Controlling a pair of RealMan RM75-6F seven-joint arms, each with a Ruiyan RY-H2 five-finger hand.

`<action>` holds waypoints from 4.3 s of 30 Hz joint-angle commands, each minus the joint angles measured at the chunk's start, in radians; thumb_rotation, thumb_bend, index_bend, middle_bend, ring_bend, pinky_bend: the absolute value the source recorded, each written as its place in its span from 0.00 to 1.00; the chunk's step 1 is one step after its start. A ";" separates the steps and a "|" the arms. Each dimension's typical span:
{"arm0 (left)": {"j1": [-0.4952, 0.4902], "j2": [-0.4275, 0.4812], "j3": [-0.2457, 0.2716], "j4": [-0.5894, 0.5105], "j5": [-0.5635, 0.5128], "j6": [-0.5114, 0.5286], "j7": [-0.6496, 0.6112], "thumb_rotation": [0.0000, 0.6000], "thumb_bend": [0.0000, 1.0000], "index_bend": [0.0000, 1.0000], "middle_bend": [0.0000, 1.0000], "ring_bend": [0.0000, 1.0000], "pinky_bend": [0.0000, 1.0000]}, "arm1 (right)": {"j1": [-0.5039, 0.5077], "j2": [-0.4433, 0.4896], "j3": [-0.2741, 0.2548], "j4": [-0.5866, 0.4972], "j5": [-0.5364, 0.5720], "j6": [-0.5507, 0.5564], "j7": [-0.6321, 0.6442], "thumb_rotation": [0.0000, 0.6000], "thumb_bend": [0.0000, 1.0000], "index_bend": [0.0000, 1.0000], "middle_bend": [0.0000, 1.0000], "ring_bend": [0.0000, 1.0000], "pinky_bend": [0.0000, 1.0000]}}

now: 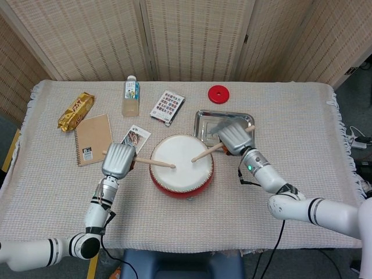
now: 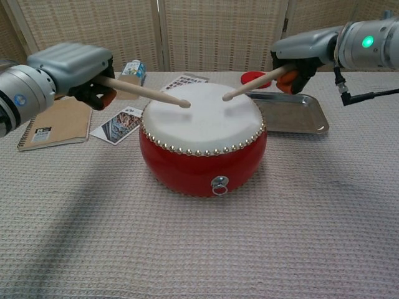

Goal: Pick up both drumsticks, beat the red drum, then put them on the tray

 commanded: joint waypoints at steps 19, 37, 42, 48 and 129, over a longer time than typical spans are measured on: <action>-0.025 -0.009 0.015 0.029 0.008 0.036 0.024 1.00 0.57 1.00 1.00 1.00 1.00 | 0.032 0.024 0.001 -0.044 0.046 0.012 -0.041 1.00 0.90 1.00 1.00 1.00 1.00; -0.056 -0.092 0.076 0.122 -0.003 -0.008 0.112 1.00 0.57 1.00 1.00 1.00 1.00 | 0.025 0.089 0.051 -0.133 0.015 0.076 0.009 1.00 0.90 1.00 1.00 1.00 1.00; -0.039 -0.052 0.040 0.071 0.027 0.046 0.073 1.00 0.57 1.00 1.00 1.00 1.00 | 0.032 0.044 0.006 -0.068 0.047 0.038 -0.026 1.00 0.90 1.00 1.00 1.00 1.00; -0.015 0.030 0.004 -0.041 0.064 0.087 0.025 1.00 0.57 1.00 1.00 1.00 1.00 | 0.066 -0.031 -0.047 0.024 0.139 -0.006 -0.103 1.00 0.90 1.00 1.00 1.00 1.00; 0.031 0.121 -0.010 -0.125 0.075 0.090 -0.090 1.00 0.57 1.00 1.00 1.00 1.00 | -0.054 0.048 0.040 -0.026 -0.030 0.073 0.127 1.00 0.90 1.00 1.00 1.00 1.00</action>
